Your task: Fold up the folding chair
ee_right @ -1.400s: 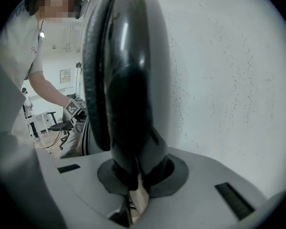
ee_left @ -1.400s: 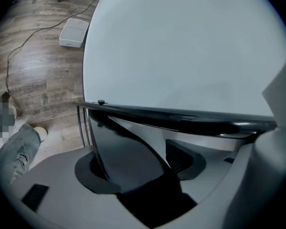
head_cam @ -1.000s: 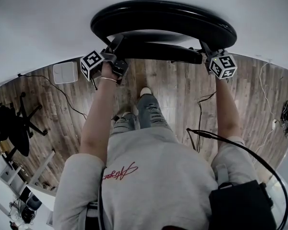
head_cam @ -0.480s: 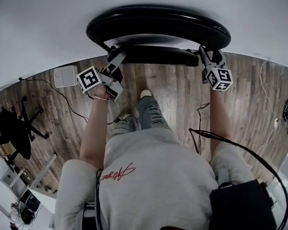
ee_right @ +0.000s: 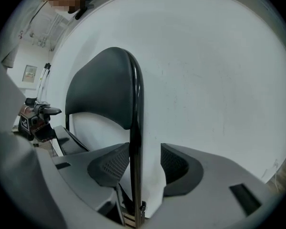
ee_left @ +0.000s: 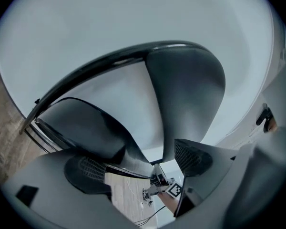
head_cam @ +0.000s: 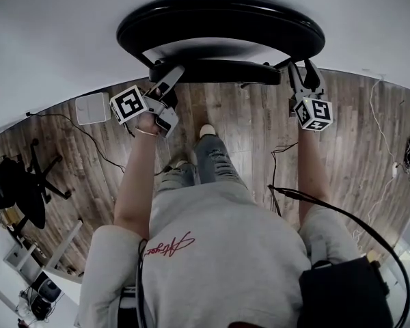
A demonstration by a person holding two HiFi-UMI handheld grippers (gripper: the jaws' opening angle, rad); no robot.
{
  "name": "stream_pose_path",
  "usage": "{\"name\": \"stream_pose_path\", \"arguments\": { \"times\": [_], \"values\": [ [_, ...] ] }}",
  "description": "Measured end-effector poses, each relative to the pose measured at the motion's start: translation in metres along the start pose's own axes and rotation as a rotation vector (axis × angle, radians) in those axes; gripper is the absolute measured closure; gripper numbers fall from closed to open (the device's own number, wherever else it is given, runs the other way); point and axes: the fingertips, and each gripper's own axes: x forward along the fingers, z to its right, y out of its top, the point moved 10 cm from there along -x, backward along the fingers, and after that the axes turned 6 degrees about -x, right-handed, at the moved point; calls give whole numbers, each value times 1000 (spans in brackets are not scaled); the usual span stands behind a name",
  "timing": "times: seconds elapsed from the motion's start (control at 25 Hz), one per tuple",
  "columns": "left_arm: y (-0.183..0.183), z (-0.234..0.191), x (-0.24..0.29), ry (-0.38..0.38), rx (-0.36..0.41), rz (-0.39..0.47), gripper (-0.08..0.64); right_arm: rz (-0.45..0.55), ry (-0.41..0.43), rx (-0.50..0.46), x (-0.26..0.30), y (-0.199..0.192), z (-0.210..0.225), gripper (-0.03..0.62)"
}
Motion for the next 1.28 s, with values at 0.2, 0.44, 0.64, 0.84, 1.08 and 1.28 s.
{"name": "stream_pose_path", "arguments": {
  "times": [0.2,0.44,0.64,0.84,1.08,1.28],
  "values": [
    [1,4,10,35,49,-31,124,-18,28,-67,9,6,-12,476],
    [8,1,16,75,48,-37,124,-12,26,-56,10,5,-11,480],
    [16,13,25,94,91,-54,124,12,12,-51,-4,14,-9,480],
    [21,16,28,101,138,-47,124,33,-33,16,-14,14,-12,480],
    [10,20,21,68,269,-68,124,41,-14,27,-31,14,-46,526],
    [-10,35,-10,100,508,-54,124,57,61,-3,-35,28,-91,554]
  ]
}}
